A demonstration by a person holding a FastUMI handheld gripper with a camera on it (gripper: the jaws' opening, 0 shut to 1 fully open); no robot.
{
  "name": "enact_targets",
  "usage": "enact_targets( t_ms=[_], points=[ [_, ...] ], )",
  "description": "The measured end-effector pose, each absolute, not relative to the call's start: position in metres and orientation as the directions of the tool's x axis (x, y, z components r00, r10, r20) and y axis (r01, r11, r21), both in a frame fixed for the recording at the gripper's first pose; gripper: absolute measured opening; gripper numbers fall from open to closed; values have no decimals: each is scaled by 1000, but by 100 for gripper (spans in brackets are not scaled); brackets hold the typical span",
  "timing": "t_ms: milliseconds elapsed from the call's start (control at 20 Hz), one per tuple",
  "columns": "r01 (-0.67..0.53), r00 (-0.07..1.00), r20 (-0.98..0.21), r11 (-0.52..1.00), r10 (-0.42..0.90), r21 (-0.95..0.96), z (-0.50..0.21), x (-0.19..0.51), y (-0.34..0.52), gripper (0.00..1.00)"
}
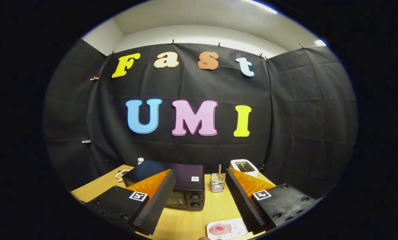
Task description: Open the toaster oven, put the food inside, and close the toaster oven door.
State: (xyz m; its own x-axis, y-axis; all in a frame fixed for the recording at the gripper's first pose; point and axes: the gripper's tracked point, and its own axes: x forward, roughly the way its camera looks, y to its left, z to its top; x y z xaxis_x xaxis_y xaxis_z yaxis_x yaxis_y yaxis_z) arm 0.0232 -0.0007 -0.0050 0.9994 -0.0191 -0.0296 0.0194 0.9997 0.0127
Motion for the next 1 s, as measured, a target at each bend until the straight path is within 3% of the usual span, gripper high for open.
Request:
enact_targets(
  t_ms=[1000],
  points=[
    [-46, 986, -160, 999, 50, 25, -79, 112, 136, 98]
  ],
)
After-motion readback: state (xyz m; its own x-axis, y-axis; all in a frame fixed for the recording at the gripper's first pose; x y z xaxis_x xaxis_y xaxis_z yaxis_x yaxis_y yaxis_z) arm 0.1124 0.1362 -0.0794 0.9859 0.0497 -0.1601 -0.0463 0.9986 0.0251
